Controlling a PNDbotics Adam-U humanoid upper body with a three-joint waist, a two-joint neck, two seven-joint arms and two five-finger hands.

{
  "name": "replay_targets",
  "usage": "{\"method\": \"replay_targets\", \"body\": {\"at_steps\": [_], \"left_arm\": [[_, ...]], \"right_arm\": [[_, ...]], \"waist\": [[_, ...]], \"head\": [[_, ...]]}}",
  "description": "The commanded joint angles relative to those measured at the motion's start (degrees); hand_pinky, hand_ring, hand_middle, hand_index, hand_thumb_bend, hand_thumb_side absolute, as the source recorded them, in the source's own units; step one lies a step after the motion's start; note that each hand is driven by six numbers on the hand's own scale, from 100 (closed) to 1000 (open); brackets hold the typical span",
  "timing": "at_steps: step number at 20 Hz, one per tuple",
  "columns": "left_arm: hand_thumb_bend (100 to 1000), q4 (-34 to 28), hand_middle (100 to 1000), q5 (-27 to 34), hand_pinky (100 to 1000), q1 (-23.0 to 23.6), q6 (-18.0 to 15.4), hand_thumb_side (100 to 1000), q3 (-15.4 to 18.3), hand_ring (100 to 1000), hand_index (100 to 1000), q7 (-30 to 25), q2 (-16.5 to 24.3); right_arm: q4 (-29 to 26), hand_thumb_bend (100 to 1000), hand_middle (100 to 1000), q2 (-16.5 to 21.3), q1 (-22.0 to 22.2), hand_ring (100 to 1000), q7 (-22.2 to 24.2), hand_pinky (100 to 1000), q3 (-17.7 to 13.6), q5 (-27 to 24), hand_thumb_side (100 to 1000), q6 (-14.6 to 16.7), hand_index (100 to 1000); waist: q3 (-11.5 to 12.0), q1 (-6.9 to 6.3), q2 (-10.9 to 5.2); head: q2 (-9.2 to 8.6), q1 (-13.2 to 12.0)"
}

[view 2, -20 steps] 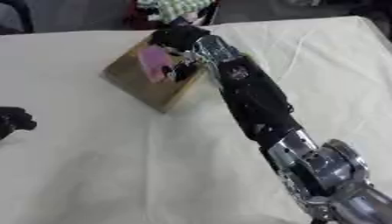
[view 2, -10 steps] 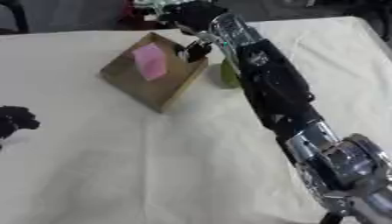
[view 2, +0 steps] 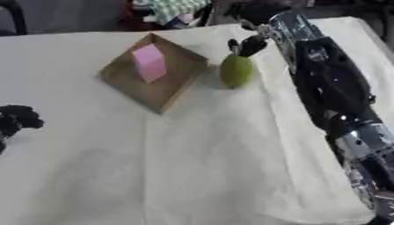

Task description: Pick up objects on the table and place them in the box.

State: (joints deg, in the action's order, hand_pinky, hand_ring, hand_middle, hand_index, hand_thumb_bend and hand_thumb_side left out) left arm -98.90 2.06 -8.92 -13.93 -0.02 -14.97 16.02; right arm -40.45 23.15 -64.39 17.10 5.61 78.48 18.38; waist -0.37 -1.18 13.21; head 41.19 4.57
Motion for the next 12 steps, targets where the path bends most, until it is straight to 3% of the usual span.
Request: {"method": "replay_targets", "body": {"at_steps": [1, 6, 9, 11, 12], "left_arm": [[100, -0.72, 610, -0.01, 702, -0.30, -0.10, 1000, 0.51, 644, 743, 0.20, 1.27], [100, -0.71, 610, 0.04, 703, -0.35, -0.25, 1000, 0.42, 645, 743, 0.14, 1.21], [100, -0.67, 610, 0.01, 703, -0.34, -0.29, 1000, 0.43, 645, 743, 0.15, 1.20], [100, -0.66, 610, 0.00, 702, -0.34, -0.30, 1000, 0.46, 645, 743, 0.18, 1.23], [100, -0.65, 610, -0.02, 702, -0.32, -0.29, 1000, 0.48, 645, 743, 0.19, 1.27]], "right_arm": [[1.39, 100, 974, 1.86, -0.52, 910, 0.63, 840, -0.96, -0.53, 647, -0.85, 1000], [4.39, 100, 961, 0.99, 0.36, 905, 1.45, 835, -1.38, -0.13, 702, -0.79, 1000], [3.29, 100, 957, 0.98, 0.56, 904, 1.69, 834, -0.87, -0.96, 665, 0.60, 1000], [0.89, 100, 955, 1.61, 0.65, 902, 1.50, 833, -0.43, -2.43, 562, 1.69, 1000], [-0.58, 100, 955, 2.07, 0.77, 902, 1.53, 833, -0.14, -3.38, 551, 2.14, 1000]], "waist": [[-0.16, -0.19, -1.21], [-0.23, -0.83, -1.22], [-0.23, -0.93, -1.18], [-0.25, -0.84, -1.16], [-0.28, -0.76, -1.15]], "head": [[-0.71, -0.20], [-0.81, -0.05], [-0.80, 0.00], [-0.78, -0.03], [-0.74, -0.03]]}}
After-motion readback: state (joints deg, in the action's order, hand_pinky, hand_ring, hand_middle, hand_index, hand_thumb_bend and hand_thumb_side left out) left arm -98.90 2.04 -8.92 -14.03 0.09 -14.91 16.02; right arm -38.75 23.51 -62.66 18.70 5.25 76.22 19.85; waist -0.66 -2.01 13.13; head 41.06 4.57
